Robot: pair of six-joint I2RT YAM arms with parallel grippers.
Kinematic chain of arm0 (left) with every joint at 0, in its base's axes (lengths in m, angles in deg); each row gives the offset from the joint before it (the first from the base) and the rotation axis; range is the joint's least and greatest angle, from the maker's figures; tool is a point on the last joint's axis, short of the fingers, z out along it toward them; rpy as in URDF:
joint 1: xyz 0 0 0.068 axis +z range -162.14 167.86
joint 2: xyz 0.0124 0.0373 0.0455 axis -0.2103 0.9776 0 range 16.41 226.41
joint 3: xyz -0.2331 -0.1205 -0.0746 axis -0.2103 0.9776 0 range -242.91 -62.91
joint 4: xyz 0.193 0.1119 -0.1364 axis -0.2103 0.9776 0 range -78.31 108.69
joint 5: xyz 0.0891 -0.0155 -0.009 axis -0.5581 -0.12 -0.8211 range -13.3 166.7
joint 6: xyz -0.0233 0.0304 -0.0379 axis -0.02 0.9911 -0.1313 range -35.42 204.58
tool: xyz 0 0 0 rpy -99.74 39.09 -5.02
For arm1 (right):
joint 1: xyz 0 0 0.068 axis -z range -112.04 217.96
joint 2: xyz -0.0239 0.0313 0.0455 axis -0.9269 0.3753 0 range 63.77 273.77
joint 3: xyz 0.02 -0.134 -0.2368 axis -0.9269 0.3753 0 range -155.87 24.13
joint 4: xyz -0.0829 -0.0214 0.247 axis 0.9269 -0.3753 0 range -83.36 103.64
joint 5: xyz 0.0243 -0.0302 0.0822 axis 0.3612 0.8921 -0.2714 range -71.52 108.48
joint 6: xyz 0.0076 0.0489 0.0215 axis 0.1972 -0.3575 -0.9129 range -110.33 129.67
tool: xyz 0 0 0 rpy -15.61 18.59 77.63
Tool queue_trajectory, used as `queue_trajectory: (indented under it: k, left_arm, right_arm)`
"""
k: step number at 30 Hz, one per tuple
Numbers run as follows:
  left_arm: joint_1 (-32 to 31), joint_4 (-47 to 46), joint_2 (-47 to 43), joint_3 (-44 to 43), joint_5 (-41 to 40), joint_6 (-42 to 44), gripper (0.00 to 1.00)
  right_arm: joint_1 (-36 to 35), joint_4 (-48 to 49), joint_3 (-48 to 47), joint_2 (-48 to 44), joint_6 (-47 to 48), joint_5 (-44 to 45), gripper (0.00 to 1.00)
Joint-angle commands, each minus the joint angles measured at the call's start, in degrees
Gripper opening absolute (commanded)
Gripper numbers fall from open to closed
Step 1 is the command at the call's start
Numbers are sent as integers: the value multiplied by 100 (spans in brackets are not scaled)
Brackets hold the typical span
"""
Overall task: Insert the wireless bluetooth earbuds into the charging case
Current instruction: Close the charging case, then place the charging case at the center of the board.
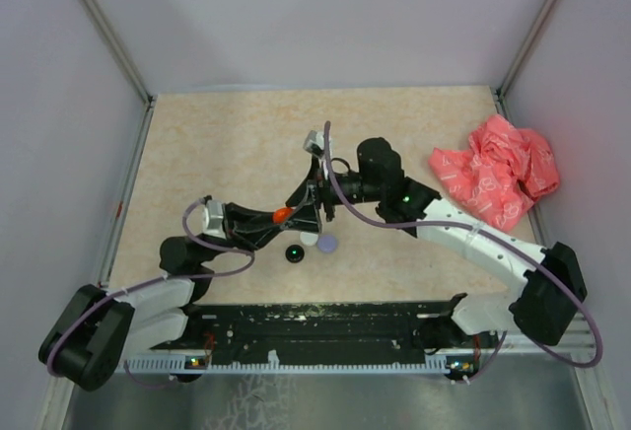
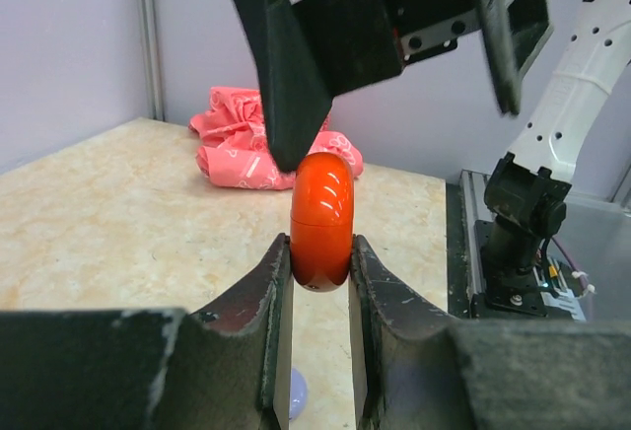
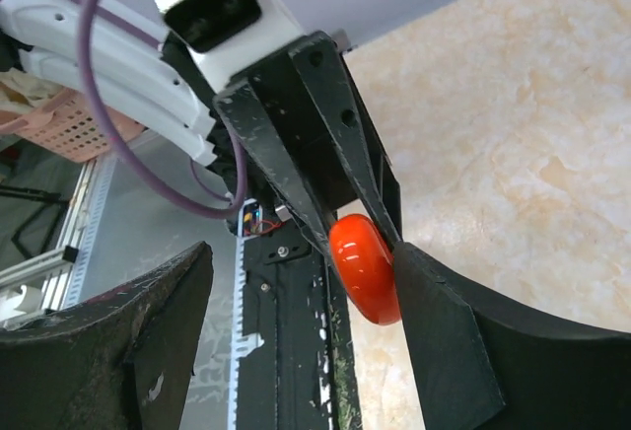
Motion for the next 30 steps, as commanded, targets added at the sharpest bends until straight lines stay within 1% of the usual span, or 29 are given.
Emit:
queue_trajectory:
  k: [1, 3, 5, 6, 8, 10, 13, 14, 17, 21, 27, 30]
  left_arm:
    - [14, -641, 34, -70, -196, -210, 0]
    - [16, -415, 17, -44, -355, -313, 0]
    - [16, 5, -39, -58, -547, -431, 0]
    - [15, 375, -81, -88, -669, -479, 0]
    - [13, 1391, -180, -228, -981, -498, 0]
    - [14, 2633, -262, -448, -1271, -465, 0]
    - [12, 3985, -188, -777, -1684, -467, 0]
    - [11, 4210, -83, -881, -1758, -467, 0]
    - [11, 4588, 331, -1082, -1883, -592, 1]
    - [12, 5020, 1143, -1391, -1819, -839, 0]
    - [16, 4970, 2211, -1595, -1625, -1155, 0]
    - [16, 4942, 2561, -1699, -1595, -1257, 4]
  right_arm:
    - [123, 544, 50, -620, 216, -222, 73]
    - [177, 380, 110, -727, 390, 46, 73]
    - [181, 92, 209, -839, 623, 725, 74]
    - [192, -54, 272, -911, 742, 1139, 74]
    - [192, -320, 413, -1023, 898, 2184, 76]
    - [194, -489, 609, -1135, 965, 3141, 77]
    - [194, -452, 1032, -1301, 971, 4164, 77]
    - [194, -356, 1204, -1370, 939, 4364, 77]
    - [194, 16, 1737, -1556, 816, 4648, 77]
    - [193, 210, 2179, -1811, 804, 4959, 77]
    - [202, 223, 2501, -2188, 1025, 5331, 77]
    - [202, 203, 2588, -2273, 1067, 5409, 77]
